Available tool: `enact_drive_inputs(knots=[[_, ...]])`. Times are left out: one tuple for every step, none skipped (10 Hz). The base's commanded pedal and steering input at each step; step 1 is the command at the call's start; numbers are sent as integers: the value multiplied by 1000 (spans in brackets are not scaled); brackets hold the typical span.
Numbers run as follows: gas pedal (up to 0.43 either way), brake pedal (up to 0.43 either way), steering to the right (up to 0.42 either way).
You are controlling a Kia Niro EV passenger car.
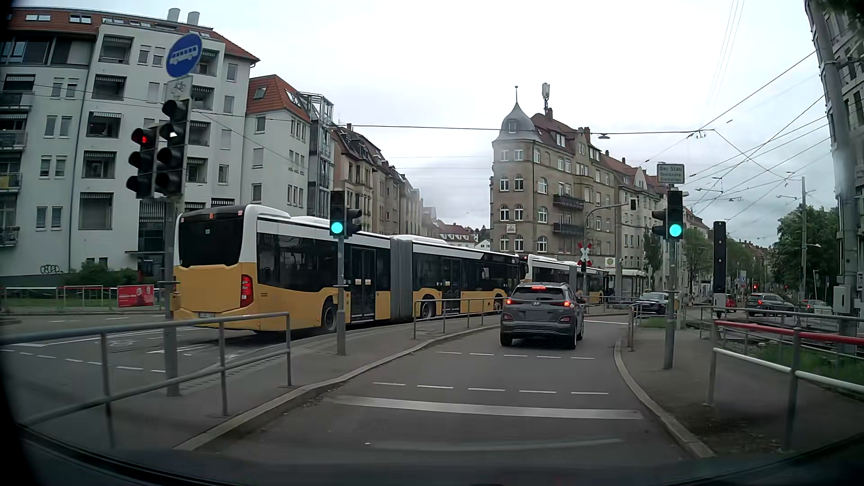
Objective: Follow the waypoints while adhering to traffic rules and regulations
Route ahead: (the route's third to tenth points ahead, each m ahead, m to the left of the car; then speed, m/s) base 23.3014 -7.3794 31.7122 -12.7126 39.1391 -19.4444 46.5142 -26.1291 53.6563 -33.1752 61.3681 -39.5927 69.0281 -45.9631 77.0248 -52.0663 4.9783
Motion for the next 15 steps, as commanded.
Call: enact_drive_inputs(knots=[[59, 0, 75], [59, 0, 80], [59, 0, 81], [59, 0, 81], [59, 0, 81], [59, 0, 81], [47, 0, 81], [59, 0, 81], [59, 0, 81], [59, 0, 80], [67, 0, 80], [67, 0, 80], [47, 0, 81], [0, 0, 81], [0, 0, 80]])
